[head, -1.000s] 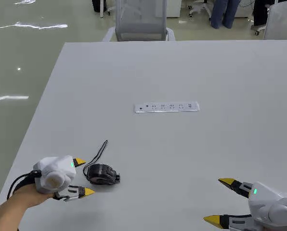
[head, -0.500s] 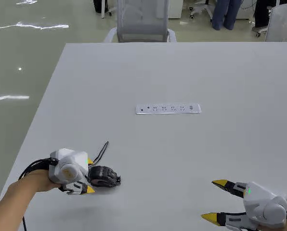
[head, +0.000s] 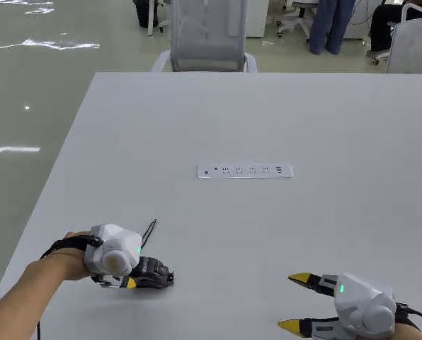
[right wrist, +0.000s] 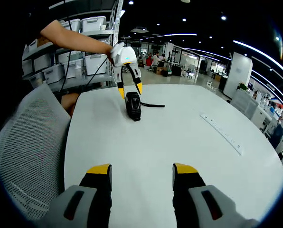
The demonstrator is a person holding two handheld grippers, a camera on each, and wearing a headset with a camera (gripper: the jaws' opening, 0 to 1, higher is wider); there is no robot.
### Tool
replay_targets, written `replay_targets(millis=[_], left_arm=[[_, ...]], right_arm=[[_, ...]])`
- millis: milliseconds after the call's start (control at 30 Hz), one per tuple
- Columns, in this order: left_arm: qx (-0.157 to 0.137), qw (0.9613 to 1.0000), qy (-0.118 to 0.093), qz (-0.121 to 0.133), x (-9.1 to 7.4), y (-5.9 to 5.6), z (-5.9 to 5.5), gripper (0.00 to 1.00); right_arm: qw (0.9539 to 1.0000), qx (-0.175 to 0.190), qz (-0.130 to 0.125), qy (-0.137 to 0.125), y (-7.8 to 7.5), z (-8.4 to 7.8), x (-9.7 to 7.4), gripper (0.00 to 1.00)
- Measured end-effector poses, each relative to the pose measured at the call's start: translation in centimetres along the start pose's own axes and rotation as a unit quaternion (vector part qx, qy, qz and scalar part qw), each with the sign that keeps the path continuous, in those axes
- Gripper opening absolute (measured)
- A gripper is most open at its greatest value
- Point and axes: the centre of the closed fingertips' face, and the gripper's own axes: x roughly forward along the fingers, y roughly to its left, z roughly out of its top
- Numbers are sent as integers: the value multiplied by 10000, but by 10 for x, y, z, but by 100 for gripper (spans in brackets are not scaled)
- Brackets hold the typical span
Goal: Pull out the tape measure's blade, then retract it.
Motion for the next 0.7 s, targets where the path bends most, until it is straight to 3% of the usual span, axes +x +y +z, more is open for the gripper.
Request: replay_targets(millis=[433,700], left_arm=[[192,9995,168,-180,13,-2,-7,29],[-45,9998,143,-133,14,-1,-9,28]], right_arm=[[9992,-245,301,-75,-5,16,37,47],[9974,-414,558,-214,-4,28,60,44]])
